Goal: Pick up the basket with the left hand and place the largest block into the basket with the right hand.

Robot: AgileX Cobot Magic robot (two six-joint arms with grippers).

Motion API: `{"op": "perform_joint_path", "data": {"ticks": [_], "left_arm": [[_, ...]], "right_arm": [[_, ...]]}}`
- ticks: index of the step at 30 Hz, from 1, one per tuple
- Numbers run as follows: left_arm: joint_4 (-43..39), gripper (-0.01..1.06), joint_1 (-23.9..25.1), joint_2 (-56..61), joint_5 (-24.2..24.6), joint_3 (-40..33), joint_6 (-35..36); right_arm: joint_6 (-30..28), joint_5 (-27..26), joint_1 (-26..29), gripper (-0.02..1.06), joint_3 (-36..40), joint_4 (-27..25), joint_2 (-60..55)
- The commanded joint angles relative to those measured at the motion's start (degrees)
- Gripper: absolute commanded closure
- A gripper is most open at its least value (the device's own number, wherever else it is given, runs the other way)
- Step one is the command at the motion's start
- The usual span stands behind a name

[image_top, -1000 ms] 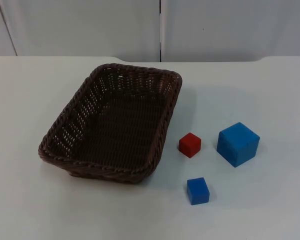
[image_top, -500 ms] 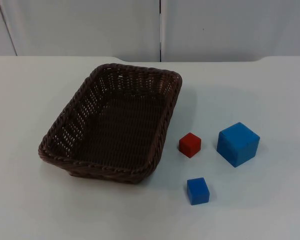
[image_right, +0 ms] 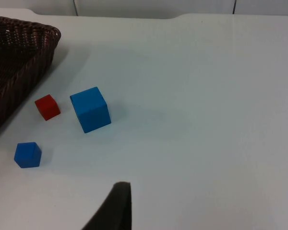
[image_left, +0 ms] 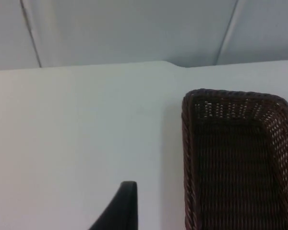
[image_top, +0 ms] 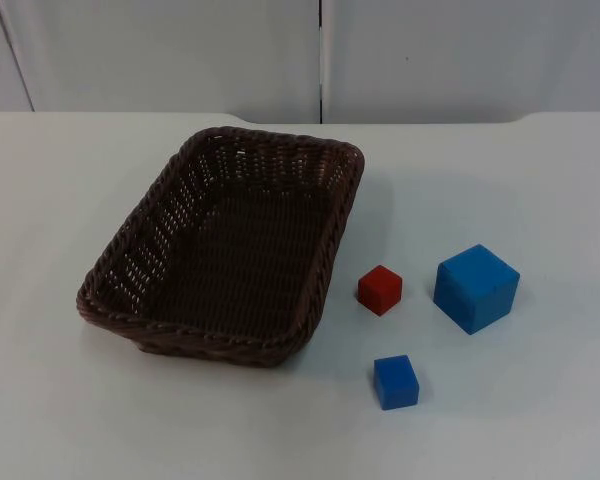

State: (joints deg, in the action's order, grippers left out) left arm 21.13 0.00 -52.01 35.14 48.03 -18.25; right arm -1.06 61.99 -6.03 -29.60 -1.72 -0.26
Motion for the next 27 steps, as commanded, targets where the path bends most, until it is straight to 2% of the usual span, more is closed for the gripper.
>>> {"op": "perform_joint_path", "data": {"ticks": [1,10,27], "left_arm": [[2.3,0.00,-0.2,-1.8,-1.2,0.7,-2.6],[2.5,0.00,-0.2,-7.2,-0.9,3.3,-2.8],[7.2,0.00,-1.3,-18.5,0.0,9.1,-9.4]], "right_arm": [[0.0,-0.2,0.3,0.00,0.1,0.1,0.3],[0.0,-0.2,0.3,0.00,0.1,0.1,0.3],[0.0,-0.2,0.3,0.00,0.1,0.1,0.3]]}}
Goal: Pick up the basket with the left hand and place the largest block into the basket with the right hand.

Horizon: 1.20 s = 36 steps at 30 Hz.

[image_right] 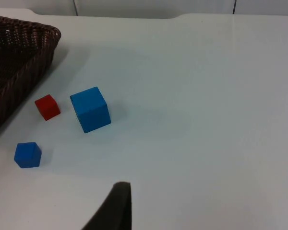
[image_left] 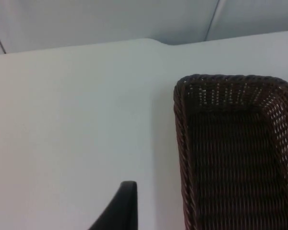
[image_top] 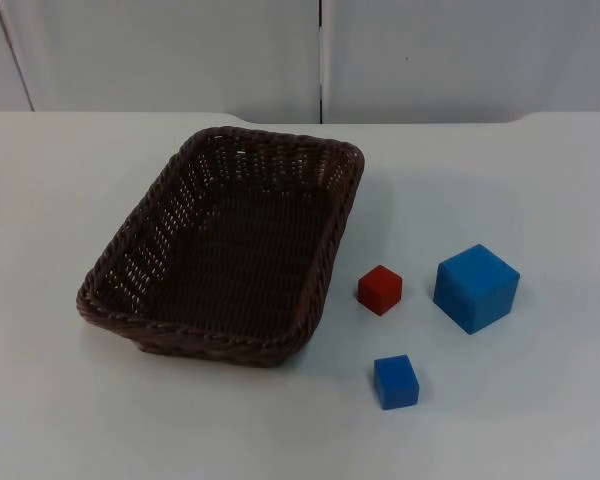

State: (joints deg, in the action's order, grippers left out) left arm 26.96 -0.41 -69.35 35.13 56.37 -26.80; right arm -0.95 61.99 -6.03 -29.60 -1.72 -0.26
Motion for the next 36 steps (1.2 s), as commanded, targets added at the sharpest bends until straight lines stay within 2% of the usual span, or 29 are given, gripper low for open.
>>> {"op": "perform_joint_path", "data": {"ticks": [1,5,10,22,31,36], "left_arm": [[1.3,0.00,-0.9,-1.2,0.0,0.7,-0.9],[0.9,0.00,-5.1,-5.9,-0.4,2.5,-1.8],[0.1,0.00,-7.7,-10.5,-0.4,4.2,-1.8],[-0.6,0.00,-7.7,-20.6,-2.8,5.6,-1.8],[-0.5,0.00,-7.7,-29.0,-2.7,6.4,-5.3],[-0.6,0.00,-7.7,-35.8,-0.4,11.9,-5.9]], "right_arm": [[-0.2,-0.2,0.3,0.00,0.1,0.1,0.3],[-0.2,-0.2,0.3,0.00,0.1,0.1,0.3],[-0.2,-0.2,0.3,0.00,0.1,0.1,0.3],[-0.2,-0.2,0.3,0.00,0.1,0.1,0.3],[-0.2,-0.2,0.3,0.00,0.1,0.1,0.3],[-0.2,-0.2,0.3,0.00,0.1,0.1,0.3]]}}
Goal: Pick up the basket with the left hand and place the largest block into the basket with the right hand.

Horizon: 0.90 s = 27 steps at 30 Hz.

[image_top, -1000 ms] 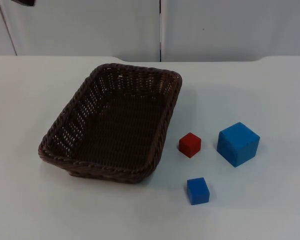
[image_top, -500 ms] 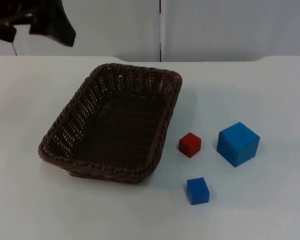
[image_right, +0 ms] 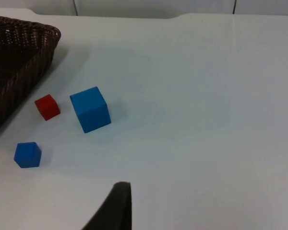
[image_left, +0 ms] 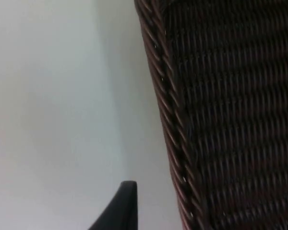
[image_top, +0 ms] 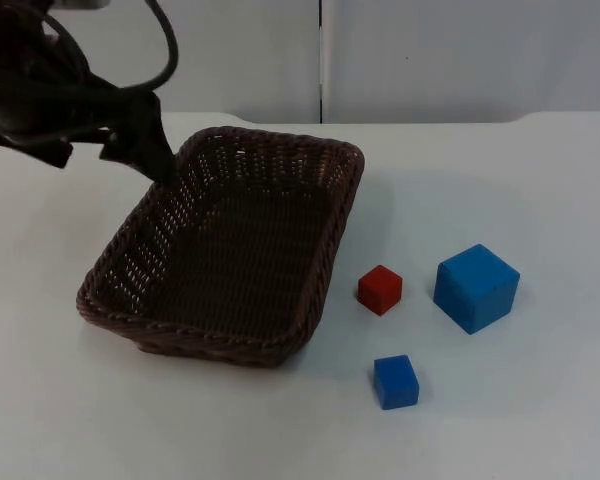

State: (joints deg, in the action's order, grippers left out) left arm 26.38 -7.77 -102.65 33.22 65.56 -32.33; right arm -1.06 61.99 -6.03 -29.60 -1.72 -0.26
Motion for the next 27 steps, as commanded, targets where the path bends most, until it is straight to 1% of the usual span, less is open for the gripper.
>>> {"op": "perform_joint_path", "data": {"ticks": [1,2,6,7,8,12,13,17,23,27], "left_arm": [[0.0,0.00,-0.3,-4.1,2.5,4.4,-0.4],[0.0,0.00,-0.3,-4.1,2.5,4.4,-0.4],[0.1,0.00,-0.3,-9.9,7.7,10.4,-1.9],[0.1,0.00,-0.3,-9.9,7.7,10.4,-1.9],[0.1,0.00,-0.3,-11.2,8.7,11.9,-1.9],[0.1,0.00,-0.2,-15.5,9.4,16.7,-1.9],[0.1,0.00,-0.2,-15.5,9.4,16.7,-1.9],[0.0,0.00,-0.2,-19.2,11.4,21.2,-1.9],[0.0,0.00,-0.2,-22.9,12.2,25.1,-1.9],[0.2,0.00,-0.2,-24.6,12.6,26.3,-1.7]], "right_arm": [[0.0,-0.2,0.3,0.00,0.1,0.1,0.3],[0.0,-0.2,0.3,0.00,0.1,0.1,0.3],[0.0,-0.2,0.3,0.00,0.1,0.1,0.3],[0.0,-0.2,0.3,0.00,0.1,0.1,0.3],[0.0,-0.2,0.3,0.00,0.1,0.1,0.3],[0.0,-0.2,0.3,0.00,0.1,0.1,0.3],[0.0,-0.2,0.3,0.00,0.1,0.1,0.3],[0.0,-0.2,0.3,0.00,0.1,0.1,0.3],[0.0,-0.2,0.3,0.00,0.1,0.1,0.3],[0.0,-0.2,0.3,0.00,0.1,0.1,0.3]]}}
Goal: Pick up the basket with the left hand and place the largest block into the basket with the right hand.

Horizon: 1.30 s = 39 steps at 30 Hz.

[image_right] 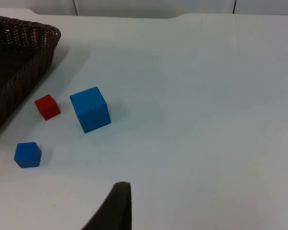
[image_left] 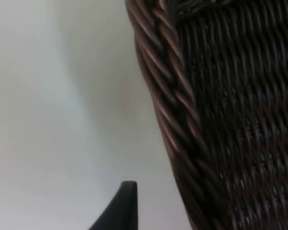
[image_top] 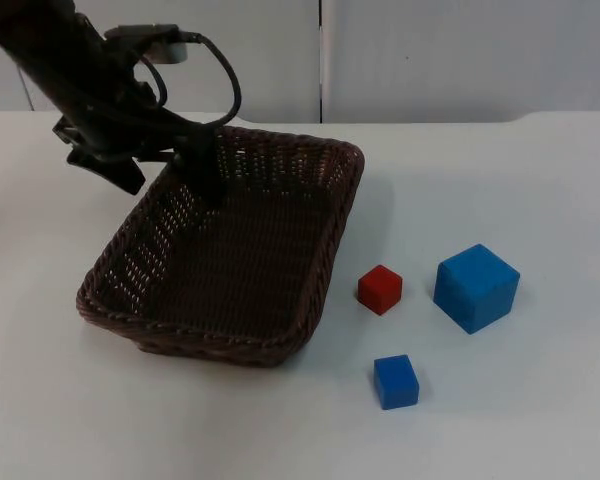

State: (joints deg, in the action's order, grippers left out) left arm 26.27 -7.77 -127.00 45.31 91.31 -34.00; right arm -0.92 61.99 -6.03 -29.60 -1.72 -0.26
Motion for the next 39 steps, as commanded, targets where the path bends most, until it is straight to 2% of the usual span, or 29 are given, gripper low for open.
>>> {"op": "perform_joint_path", "data": {"ticks": [1,20,23,24,29,30,32,33,34,35,37,39], "left_arm": [[0.6,0.00,-0.2,-0.7,0.5,0.6,-0.1],[0.1,0.00,-0.2,-5.1,-0.2,0.4,0.8],[0.0,0.10,-0.2,-5.1,0.2,0.4,0.8],[0.0,0.10,-0.2,-5.1,0.2,0.4,0.8],[-0.2,0.51,-0.2,-5.1,0.6,0.4,1.8],[-0.2,0.51,-0.2,-5.1,0.6,0.4,1.8],[-0.2,0.74,-0.2,-5.0,0.6,0.4,2.2],[-0.2,0.79,-0.2,-5.0,0.6,0.4,2.3],[-0.2,0.92,-0.2,-5.0,0.6,0.4,2.7],[-0.2,0.92,-0.2,-5.0,0.6,0.4,2.7],[-0.2,1.05,-0.2,-5.0,0.9,0.4,2.9],[-0.2,1.05,-0.2,-5.0,1.2,0.4,3.5]], "right_arm": [[-0.2,-0.2,0.3,0.00,0.1,0.1,0.3],[-0.2,-0.2,0.3,0.00,0.1,1.3,0.3],[-0.2,-0.2,0.3,0.00,0.1,1.3,0.3],[-0.2,-0.2,0.3,0.00,0.1,1.3,0.3],[-0.2,-0.2,0.3,0.00,0.1,1.3,0.3],[-0.2,-0.2,0.3,0.00,0.1,1.3,0.3],[-0.2,-0.2,0.3,0.00,0.1,1.3,0.3],[-0.2,-0.2,0.3,0.00,0.1,1.3,0.3],[-0.2,-0.2,0.3,0.00,0.1,1.3,0.3],[-0.2,-0.2,0.3,0.00,0.1,1.3,0.3],[-0.2,-0.2,0.3,0.00,0.1,1.3,0.3],[-0.2,-0.2,0.3,0.00,0.1,1.3,0.3]]}}
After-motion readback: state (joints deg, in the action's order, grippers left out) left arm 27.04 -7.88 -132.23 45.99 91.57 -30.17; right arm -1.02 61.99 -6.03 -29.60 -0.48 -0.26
